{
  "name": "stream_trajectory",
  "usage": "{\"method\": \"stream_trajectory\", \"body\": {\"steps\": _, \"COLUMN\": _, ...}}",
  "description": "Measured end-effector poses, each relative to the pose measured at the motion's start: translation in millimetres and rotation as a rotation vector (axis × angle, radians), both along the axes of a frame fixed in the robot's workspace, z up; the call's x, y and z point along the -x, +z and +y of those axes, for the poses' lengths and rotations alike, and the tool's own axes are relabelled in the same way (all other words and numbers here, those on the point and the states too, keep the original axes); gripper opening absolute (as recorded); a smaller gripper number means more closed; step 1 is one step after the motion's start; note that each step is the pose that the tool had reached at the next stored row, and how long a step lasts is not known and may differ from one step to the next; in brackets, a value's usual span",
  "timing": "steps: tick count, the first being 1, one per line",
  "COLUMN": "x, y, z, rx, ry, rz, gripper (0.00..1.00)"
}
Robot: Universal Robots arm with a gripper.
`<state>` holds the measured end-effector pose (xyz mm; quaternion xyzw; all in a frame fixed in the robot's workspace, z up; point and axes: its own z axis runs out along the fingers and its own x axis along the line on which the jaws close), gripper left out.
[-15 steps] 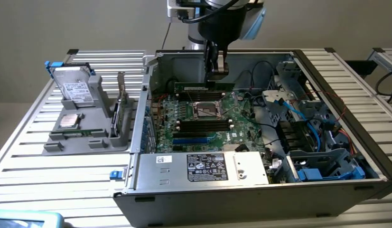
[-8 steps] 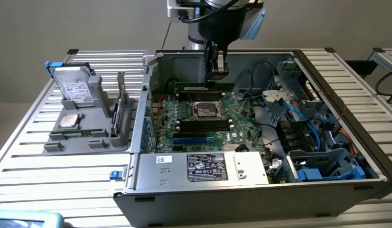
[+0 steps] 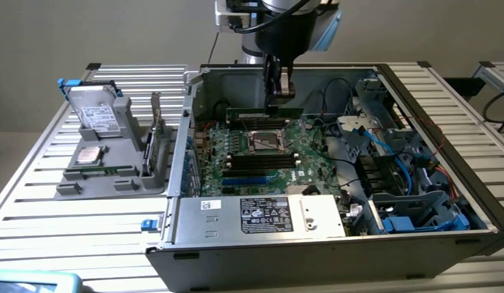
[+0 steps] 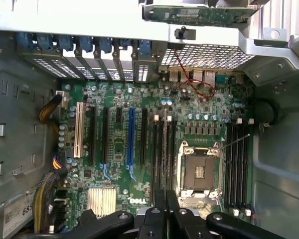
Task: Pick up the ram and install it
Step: 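Insert the ram into the slot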
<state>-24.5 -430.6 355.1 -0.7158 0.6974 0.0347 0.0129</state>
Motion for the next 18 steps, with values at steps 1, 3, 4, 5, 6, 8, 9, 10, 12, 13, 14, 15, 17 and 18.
{"method": "stream_trajectory", "body": {"steps": 1, "x": 0.0, "y": -1.0, "z": 0.0, "rx": 0.0009, "ry": 0.0, "rz": -0.0026, "gripper": 0.13}}
{"method": "stream_trajectory", "body": {"steps": 3, "x": -0.1, "y": -3.2, "z": 0.0, "rx": 0.0018, "ry": 0.0, "rz": -0.0055, "gripper": 0.13}}
{"method": "stream_trajectory", "body": {"steps": 4, "x": -0.1, "y": -4.8, "z": 0.0, "rx": 0.0018, "ry": 0.0, "rz": -0.0063, "gripper": 0.13}}
{"method": "stream_trajectory", "body": {"steps": 5, "x": 0.0, "y": -6.6, "z": 0.0, "rx": 0.0017, "ry": 0.0, "rz": -0.0069, "gripper": 0.13}}
{"method": "stream_trajectory", "body": {"steps": 6, "x": 0.0, "y": -8.4, "z": 0.0, "rx": 0.0018, "ry": 0.0, "rz": -0.0072, "gripper": 0.13}}
{"method": "stream_trajectory", "body": {"steps": 8, "x": 0.0, "y": -12.0, "z": 0.0, "rx": 0.0017, "ry": 0.0, "rz": -0.0074, "gripper": 0.13}}
{"method": "stream_trajectory", "body": {"steps": 9, "x": 0.0, "y": -13.8, "z": 0.0, "rx": 0.0018, "ry": -0.001, "rz": -0.0075, "gripper": 0.13}}
{"method": "stream_trajectory", "body": {"steps": 10, "x": 0.0, "y": -15.7, "z": 0.0, "rx": 0.0019, "ry": -0.001, "rz": -0.0075, "gripper": 0.13}}
{"method": "stream_trajectory", "body": {"steps": 12, "x": 0.0, "y": -19.4, "z": 0.0, "rx": 0.0018, "ry": -0.002, "rz": -0.008, "gripper": 0.13}}
{"method": "stream_trajectory", "body": {"steps": 13, "x": 0.0, "y": -21.0, "z": 0.0, "rx": 0.0018, "ry": -0.003, "rz": -0.0086, "gripper": 0.13}}
{"method": "stream_trajectory", "body": {"steps": 14, "x": 0.0, "y": -22.5, "z": 0.0, "rx": 0.0017, "ry": -0.003, "rz": -0.0095, "gripper": 0.13}}
{"method": "stream_trajectory", "body": {"steps": 15, "x": 0.0, "y": -24.0, "z": 0.0, "rx": 0.0018, "ry": -0.003, "rz": -0.0105, "gripper": 0.13}}
{"method": "stream_trajectory", "body": {"steps": 17, "x": 0.0, "y": -26.5, "z": 0.0, "rx": 0.0018, "ry": -0.003, "rz": -0.0132, "gripper": 0.13}}
{"method": "stream_trajectory", "body": {"steps": 18, "x": 0.0, "y": -27.7, "z": 0.0, "rx": 0.0019, "ry": -0.003, "rz": -0.0145, "gripper": 0.13}}
